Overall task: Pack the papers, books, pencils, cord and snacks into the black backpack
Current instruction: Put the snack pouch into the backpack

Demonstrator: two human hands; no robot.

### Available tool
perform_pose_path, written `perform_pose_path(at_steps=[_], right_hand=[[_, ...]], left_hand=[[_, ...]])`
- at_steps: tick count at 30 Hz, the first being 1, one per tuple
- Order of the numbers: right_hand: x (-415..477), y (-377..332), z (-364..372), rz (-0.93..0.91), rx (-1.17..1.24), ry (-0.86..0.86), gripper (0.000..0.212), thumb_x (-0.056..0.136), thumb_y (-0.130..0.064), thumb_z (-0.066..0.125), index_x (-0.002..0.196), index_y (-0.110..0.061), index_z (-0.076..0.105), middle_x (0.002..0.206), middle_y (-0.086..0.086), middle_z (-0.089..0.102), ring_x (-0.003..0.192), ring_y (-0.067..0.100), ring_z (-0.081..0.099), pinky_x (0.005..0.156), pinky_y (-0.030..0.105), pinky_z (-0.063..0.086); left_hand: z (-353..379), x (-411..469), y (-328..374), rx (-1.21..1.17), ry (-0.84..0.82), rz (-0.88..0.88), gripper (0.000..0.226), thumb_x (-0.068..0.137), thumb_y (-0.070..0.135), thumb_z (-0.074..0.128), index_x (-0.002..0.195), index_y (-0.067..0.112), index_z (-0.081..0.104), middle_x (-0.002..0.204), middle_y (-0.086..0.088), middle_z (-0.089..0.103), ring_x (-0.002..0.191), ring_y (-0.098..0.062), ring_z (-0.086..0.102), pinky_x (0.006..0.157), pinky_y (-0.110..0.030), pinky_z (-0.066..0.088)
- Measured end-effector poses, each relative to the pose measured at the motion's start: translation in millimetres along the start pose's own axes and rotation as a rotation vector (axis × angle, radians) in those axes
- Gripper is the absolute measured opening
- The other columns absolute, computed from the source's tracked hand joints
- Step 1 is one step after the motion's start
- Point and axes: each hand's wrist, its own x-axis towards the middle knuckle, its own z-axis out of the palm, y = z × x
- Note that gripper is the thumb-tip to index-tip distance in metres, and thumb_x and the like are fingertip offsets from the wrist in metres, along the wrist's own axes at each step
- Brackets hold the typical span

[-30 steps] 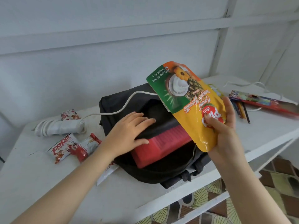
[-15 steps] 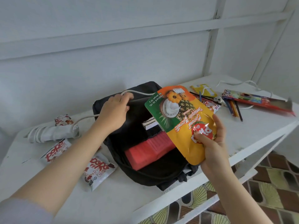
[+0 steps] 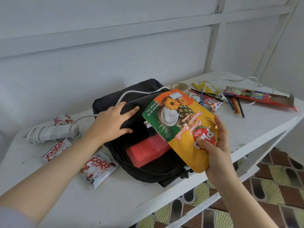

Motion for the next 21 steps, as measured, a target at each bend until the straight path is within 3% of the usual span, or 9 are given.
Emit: perform_pose_path(at_steps=[5, 9, 15, 21], right_hand=[[-11, -3, -9, 0.061, -0.060, -0.038, 0.068, 0.080, 0.001, 0.063, 0.124, -0.049, 0.050, 0.121, -0.006, 0.054, 0.101, 0.027, 0.061, 0.062, 0.038, 0.058], [-20, -11, -20, 0.112, -0.123, -0.141, 0.066, 0.076, 0.003, 0.063, 0.118, -0.047, 0.056, 0.117, -0.004, 0.058, 0.091, 0.028, 0.066, 0.056, 0.035, 0.056], [-19, -11, -7, 0.165, -0.190, -0.157, 0.062, 0.079, -0.001, 0.067, 0.119, -0.047, 0.053, 0.128, 0.000, 0.051, 0.106, 0.035, 0.059, 0.078, 0.049, 0.056], [-15, 0, 44, 0.148, -0.189, -0.063, 0.061, 0.085, -0.011, 0.066, 0.123, -0.051, 0.042, 0.125, -0.004, 0.044, 0.108, 0.027, 0.053, 0.084, 0.048, 0.053]], left_hand=[[-17, 9, -9, -0.249, -0.029, -0.090, 0.064, 0.086, 0.037, 0.062, 0.138, 0.049, 0.026, 0.123, -0.011, 0.053, 0.095, -0.031, 0.059, 0.076, -0.037, 0.048], [-33, 18, -11, -0.332, 0.051, -0.084, 0.061, 0.084, 0.028, 0.067, 0.136, 0.040, 0.037, 0.112, -0.011, 0.055, 0.093, -0.033, 0.057, 0.074, -0.035, 0.043], [-55, 21, 1, -0.231, 0.226, -0.080, 0.053, 0.084, 0.014, 0.066, 0.134, 0.025, 0.050, 0.102, -0.018, 0.052, 0.070, -0.037, 0.055, 0.059, -0.036, 0.043], [-64, 24, 4, -0.233, 0.277, -0.075, 0.051, 0.085, 0.007, 0.064, 0.132, 0.022, 0.053, 0.100, -0.019, 0.052, 0.069, -0.034, 0.055, 0.058, -0.031, 0.039]])
